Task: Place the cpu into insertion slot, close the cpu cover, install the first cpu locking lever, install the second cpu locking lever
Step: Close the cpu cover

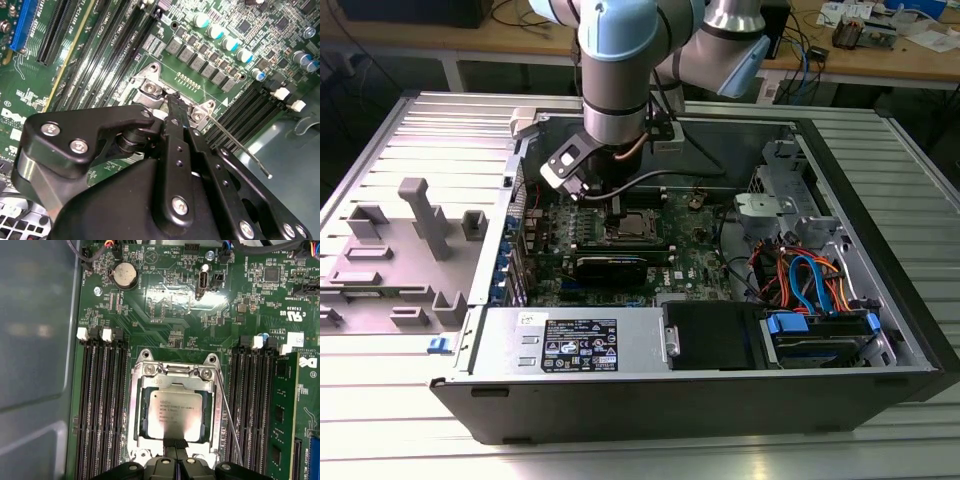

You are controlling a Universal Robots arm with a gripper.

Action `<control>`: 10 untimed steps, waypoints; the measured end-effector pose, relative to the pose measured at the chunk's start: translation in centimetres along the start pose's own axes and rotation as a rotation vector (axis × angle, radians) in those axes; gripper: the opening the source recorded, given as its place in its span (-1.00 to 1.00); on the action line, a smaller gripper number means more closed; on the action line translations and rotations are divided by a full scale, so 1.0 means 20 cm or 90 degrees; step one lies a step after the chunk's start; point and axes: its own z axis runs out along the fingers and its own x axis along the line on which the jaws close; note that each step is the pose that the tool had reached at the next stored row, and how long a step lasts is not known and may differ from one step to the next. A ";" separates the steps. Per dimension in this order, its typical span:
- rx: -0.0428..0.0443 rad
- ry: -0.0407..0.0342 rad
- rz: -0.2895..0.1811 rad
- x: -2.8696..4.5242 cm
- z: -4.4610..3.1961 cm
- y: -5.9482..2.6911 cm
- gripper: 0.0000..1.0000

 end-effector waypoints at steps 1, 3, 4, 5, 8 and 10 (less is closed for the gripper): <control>0.0001 0.0000 0.000 0.000 0.000 -0.004 -0.79; 0.0002 0.0001 0.000 0.001 0.000 -0.005 -0.79; 0.0001 0.0000 0.000 0.000 0.001 -0.005 -0.79; 0.0002 0.0000 0.000 0.000 0.001 -0.005 -0.79; 0.0001 0.0004 -0.001 -0.001 0.002 -0.005 -0.79; 0.0000 0.0019 -0.001 -0.006 0.002 -0.006 -0.79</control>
